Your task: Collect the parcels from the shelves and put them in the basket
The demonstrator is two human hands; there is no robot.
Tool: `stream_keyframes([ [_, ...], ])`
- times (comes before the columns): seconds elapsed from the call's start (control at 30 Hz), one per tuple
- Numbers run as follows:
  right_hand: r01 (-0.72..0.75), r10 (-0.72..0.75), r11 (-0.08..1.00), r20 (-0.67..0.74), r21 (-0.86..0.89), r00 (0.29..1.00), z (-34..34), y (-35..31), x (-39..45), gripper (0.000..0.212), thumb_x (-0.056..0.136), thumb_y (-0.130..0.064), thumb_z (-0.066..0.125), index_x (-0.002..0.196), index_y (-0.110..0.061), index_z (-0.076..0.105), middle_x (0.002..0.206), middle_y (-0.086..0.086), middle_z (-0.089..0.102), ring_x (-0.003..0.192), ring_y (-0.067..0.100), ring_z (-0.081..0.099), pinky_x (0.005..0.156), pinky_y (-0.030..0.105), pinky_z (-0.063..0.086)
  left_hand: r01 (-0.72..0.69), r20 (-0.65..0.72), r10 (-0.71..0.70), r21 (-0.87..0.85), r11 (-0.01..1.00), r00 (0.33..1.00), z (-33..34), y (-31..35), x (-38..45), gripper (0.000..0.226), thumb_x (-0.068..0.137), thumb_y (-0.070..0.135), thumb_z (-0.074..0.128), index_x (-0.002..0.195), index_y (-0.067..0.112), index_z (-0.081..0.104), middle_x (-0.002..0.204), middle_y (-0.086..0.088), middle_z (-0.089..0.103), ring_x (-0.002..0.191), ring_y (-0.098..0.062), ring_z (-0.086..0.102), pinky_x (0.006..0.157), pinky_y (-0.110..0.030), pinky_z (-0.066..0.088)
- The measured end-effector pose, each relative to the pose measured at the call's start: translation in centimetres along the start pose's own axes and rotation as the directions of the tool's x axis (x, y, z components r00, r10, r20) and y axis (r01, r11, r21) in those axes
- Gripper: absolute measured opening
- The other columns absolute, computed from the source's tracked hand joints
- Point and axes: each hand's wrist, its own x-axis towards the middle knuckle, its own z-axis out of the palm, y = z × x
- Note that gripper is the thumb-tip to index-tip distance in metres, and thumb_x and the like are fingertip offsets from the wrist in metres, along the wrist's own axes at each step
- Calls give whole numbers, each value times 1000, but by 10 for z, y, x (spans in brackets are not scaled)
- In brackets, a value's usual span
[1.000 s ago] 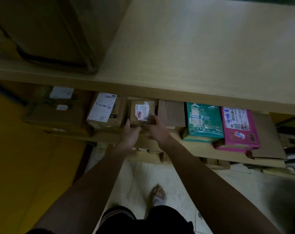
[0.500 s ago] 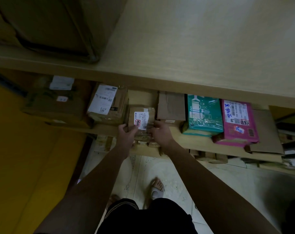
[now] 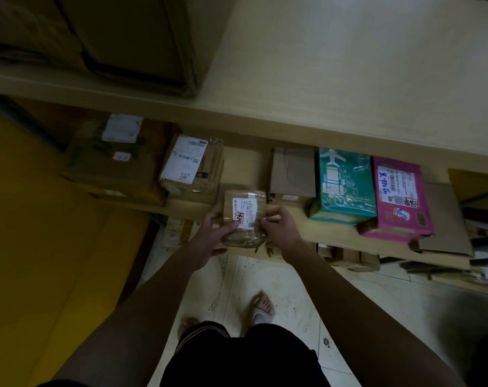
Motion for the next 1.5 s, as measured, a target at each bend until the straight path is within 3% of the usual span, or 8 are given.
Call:
stream_keyframes([
  [0.2,101,-105,993,67,64,992,-18,-30,-31,25,94,-27,65,113,-12,57,116,9,67,101,26,68,83,50,60,-127,85,134,-82,989,987,-19,26,-26,63,81,16,80,132,28,45,125,-8,69,107,-29,70,93,-52,57],
  [0.37,152,-169,982,165,113,972,-30,-48,-63,70,77,-57,67,141,-40,43,128,0,60,116,22,59,89,52,57,-230,197,226,-4,973,954,-36,50,-67,73,72,16,82,135,28,48,130,-10,65,111,-27,69,90,-49,58],
  [0.57,330,-339,941,172,80,925,-17,-59,-101,22,100,-38,54,118,-36,67,110,-2,74,104,21,70,79,41,61,-255,326,237,12,967,915,-55,60,-108,81,74,12,80,140,39,41,137,-4,58,118,-27,65,90,-47,58],
  [0.8,418,-417,908,61,2,907,12,-68,-119,31,95,-53,54,119,-34,60,109,-3,71,100,18,69,71,32,57,-246,375,255,-72,967,891,-77,58,-129,91,80,16,76,147,56,30,147,-6,52,125,-35,58,85,-54,57],
  [1.07,434,-420,901,301,23,856,53,-82,-116,49,86,-66,49,124,-36,55,117,-5,68,108,16,66,88,41,55,-389,133,417,-193,901,899,-100,40,-160,89,62,29,88,133,58,42,143,-8,56,118,-34,65,86,-55,58],
  [1.23,493,-362,867,593,-69,719,79,-93,-117,34,100,-52,43,128,-40,60,122,-10,70,110,8,67,92,32,53,-489,-208,446,-264,832,871,-102,18,-189,98,72,19,85,149,47,31,134,-11,63,108,-34,70,84,-58,58],
  [1.37,551,-300,825,732,-122,612,100,-96,-119,53,90,-72,47,135,-46,56,130,-15,65,122,8,60,110,39,44,-568,-423,417,-342,749,804,-90,-7,-227,79,80,21,76,142,47,34,121,-6,72,104,-31,72,77,-50,61],
  [1.5,514,-109,839,870,-179,482,129,-80,-147,30,100,-55,42,118,-41,61,110,-19,66,102,1,63,96,30,54,-634,-625,335,-345,692,705,-76,-60,-276,92,59,47,92,137,47,42,123,-3,71,108,-31,71,84,-55,59],
])
